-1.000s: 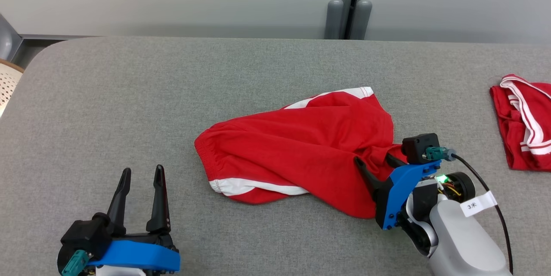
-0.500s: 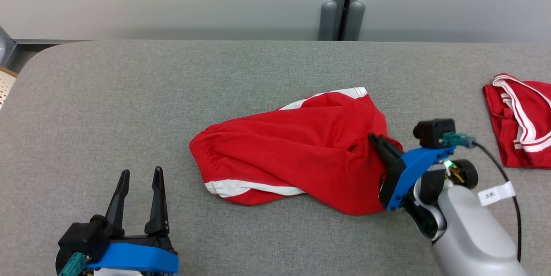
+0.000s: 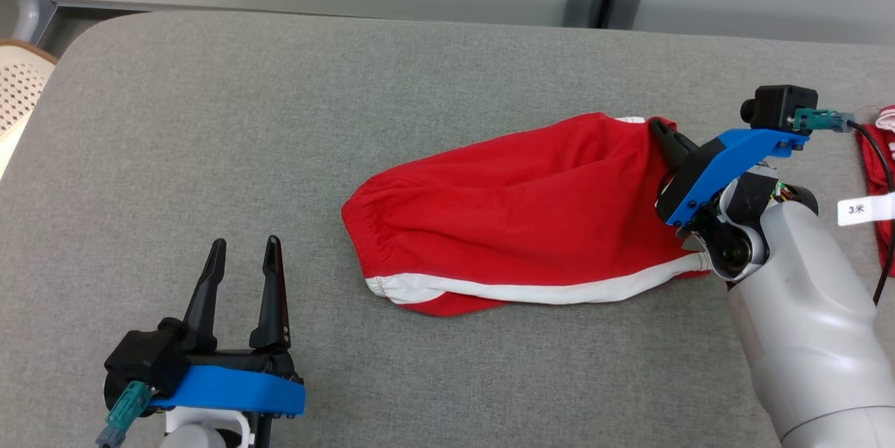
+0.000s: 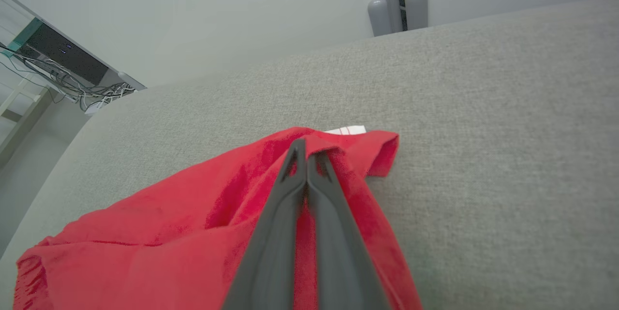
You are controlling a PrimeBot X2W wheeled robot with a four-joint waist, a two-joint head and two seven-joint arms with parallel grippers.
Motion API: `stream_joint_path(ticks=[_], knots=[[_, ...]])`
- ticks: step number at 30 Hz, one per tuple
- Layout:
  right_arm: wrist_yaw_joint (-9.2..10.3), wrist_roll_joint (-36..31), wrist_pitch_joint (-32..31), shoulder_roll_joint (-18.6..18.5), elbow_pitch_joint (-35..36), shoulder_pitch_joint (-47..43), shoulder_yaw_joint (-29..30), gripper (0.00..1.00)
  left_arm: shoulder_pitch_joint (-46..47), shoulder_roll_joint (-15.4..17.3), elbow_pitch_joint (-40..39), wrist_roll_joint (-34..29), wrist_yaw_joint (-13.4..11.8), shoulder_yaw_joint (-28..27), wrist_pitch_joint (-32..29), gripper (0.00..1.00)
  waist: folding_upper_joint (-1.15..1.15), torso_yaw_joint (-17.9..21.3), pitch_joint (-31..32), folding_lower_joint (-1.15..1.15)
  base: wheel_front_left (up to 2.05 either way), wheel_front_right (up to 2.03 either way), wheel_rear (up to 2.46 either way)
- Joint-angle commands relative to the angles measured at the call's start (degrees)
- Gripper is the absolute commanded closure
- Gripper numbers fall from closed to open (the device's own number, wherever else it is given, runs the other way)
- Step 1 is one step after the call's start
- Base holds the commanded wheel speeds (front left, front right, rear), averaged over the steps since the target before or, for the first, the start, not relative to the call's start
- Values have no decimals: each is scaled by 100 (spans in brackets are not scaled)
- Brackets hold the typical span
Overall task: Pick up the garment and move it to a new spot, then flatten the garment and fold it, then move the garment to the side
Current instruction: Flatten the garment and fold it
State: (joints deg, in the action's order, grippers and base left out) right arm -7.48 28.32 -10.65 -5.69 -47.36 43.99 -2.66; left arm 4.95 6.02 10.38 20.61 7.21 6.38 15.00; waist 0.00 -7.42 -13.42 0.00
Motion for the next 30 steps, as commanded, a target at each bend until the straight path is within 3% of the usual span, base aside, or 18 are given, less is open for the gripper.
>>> stream_joint_path(ticks=[1,2,3,10,15,23,30], knots=[[-3,-59,62,11,-139,142,58,100,75,-3,-21,14,40,1,22,0,0,-110,-116,0,0,0,0],[-3,-130,80,-1,-298,200,106,60,91,-13,-25,17,40,15,23,0,0,-141,-148,0,0,0,0],[-3,-227,118,-17,-429,259,124,0,109,-22,-28,16,40,28,22,0,0,-167,-166,0,0,0,0],[-3,-693,606,-161,-979,178,376,0,94,-71,8,-37,40,-18,23,0,0,-172,-67,0,0,0,0],[-3,-1037,1134,-131,-755,-270,424,0,-43,-38,29,-76,40,-166,22,0,0,73,140,0,0,0,0],[-2,-1614,2246,11,744,-1603,191,0,-308,-6,172,-79,41,-458,22,0,0,512,514,0,0,0,0],[-2,-2151,2539,202,2525,-3067,338,0,-509,62,363,-159,31,-546,23,0,0,712,835,0,0,0,0]])
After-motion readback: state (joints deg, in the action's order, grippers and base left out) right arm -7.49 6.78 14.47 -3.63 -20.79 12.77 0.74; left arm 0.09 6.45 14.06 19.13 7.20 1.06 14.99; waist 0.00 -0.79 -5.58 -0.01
